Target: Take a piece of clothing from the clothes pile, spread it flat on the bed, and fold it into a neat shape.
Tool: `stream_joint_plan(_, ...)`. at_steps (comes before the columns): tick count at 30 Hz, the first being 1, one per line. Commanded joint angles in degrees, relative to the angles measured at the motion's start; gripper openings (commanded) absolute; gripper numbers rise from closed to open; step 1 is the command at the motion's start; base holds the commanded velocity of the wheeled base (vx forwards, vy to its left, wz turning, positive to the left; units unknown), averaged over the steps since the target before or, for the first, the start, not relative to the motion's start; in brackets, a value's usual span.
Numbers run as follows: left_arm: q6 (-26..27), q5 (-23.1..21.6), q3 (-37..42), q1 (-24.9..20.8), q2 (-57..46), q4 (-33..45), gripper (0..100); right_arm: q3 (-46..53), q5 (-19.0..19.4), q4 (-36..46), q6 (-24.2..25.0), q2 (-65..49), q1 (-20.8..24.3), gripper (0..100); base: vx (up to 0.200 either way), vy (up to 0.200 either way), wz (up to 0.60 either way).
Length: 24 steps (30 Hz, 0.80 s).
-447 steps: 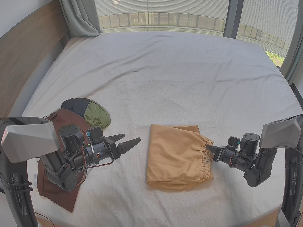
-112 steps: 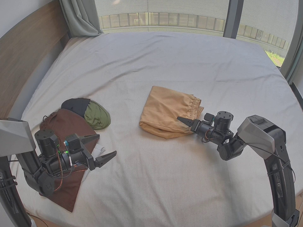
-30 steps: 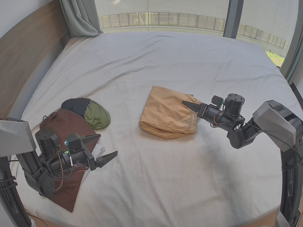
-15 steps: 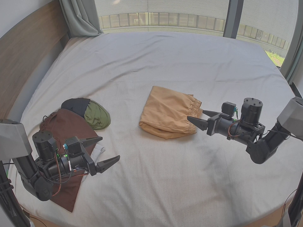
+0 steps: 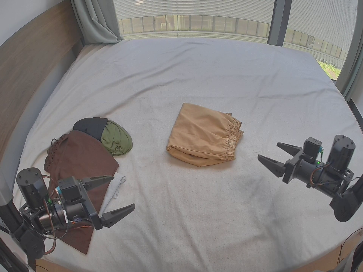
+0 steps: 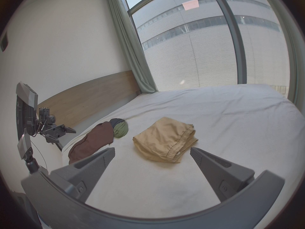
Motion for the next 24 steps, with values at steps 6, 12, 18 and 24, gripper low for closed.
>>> stream_joint_plan(6,-0.16,0.08,3.27,-0.16,-11.77,0.62,100,8.20,-0.30,-0.21,-1.08,-14.19,-5.36,100,0.000,0.000,0.00)
stream_joint_plan(12,-0.42,0.08,3.27,0.11,-17.39,1.85,100,12.86,-0.30,0.05,-1.17,-22.89,-6.77,100,0.000,0.000,0.00)
stream_joint_plan(18,-0.34,0.70,3.27,0.37,-23.19,6.78,100,15.94,-0.21,0.14,-2.05,-29.04,-8.44,100,0.000,0.000,0.00)
stream_joint_plan(24,-0.34,5.36,3.27,0.28,-31.01,15.83,100,19.01,-0.21,1.37,-2.84,-35.55,-10.54,100,0.000,0.000,0.00)
